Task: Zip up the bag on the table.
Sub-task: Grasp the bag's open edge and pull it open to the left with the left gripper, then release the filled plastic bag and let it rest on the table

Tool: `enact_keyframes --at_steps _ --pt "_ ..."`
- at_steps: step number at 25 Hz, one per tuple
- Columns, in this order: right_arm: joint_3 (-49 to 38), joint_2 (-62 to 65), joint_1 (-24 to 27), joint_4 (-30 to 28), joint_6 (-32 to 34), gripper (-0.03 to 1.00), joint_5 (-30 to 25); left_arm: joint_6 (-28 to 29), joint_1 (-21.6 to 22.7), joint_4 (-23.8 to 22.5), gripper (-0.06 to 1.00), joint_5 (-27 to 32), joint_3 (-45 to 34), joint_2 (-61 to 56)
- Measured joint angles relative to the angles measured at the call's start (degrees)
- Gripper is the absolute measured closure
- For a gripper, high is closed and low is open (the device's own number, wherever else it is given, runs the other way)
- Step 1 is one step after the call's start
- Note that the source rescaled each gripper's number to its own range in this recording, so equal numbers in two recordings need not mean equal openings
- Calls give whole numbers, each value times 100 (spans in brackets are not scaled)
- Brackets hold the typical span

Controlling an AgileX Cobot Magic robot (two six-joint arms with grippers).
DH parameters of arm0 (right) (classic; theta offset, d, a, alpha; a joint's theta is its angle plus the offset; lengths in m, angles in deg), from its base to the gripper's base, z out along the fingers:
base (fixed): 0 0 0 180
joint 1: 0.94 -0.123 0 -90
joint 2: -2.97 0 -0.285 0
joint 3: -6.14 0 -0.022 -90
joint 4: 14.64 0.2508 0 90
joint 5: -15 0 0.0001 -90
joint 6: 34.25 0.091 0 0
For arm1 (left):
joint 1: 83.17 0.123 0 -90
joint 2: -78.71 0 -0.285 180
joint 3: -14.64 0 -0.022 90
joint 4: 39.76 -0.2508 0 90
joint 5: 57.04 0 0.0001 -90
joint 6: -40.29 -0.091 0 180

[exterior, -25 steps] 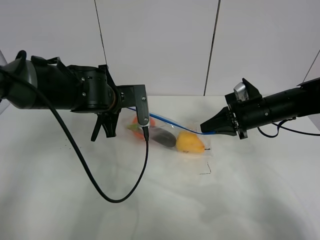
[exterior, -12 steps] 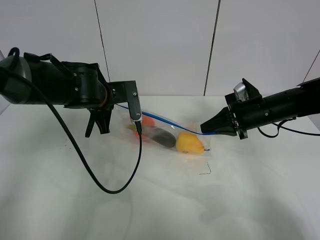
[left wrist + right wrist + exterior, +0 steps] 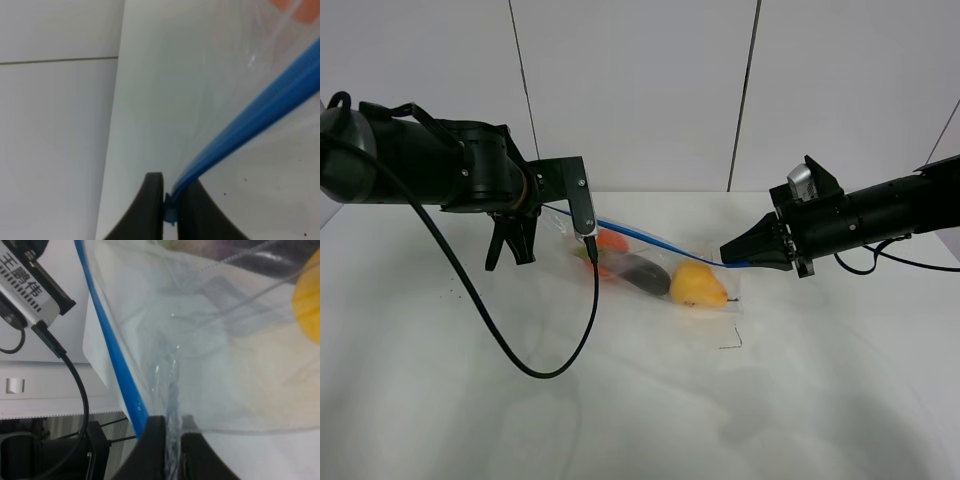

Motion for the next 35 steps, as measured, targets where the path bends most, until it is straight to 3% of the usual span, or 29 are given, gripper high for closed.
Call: enact_keyframes --at_steps 6,8,12,14,24,29,35 --pt "0 0 0 -10 0 97 0 0 17 309 90 -12 0 -12" --pt "0 0 0 -169 0 97 0 0 68 356 77 120 0 -33" --pt "0 0 0 -221 -6 97 -5 81 108 408 34 139 0 -137" --pt "0 0 0 -226 -6 97 -5 166 113 421 22 108 0 -198" --pt "0 0 0 -226 -16 97 -5 274 114 421 14 -199 0 -268" --pt "0 0 0 -226 -16 97 -5 280 114 421 -1 -390 0 -269" --pt "0 0 0 -226 -16 97 -5 635 114 421 -5 -461 0 -269"
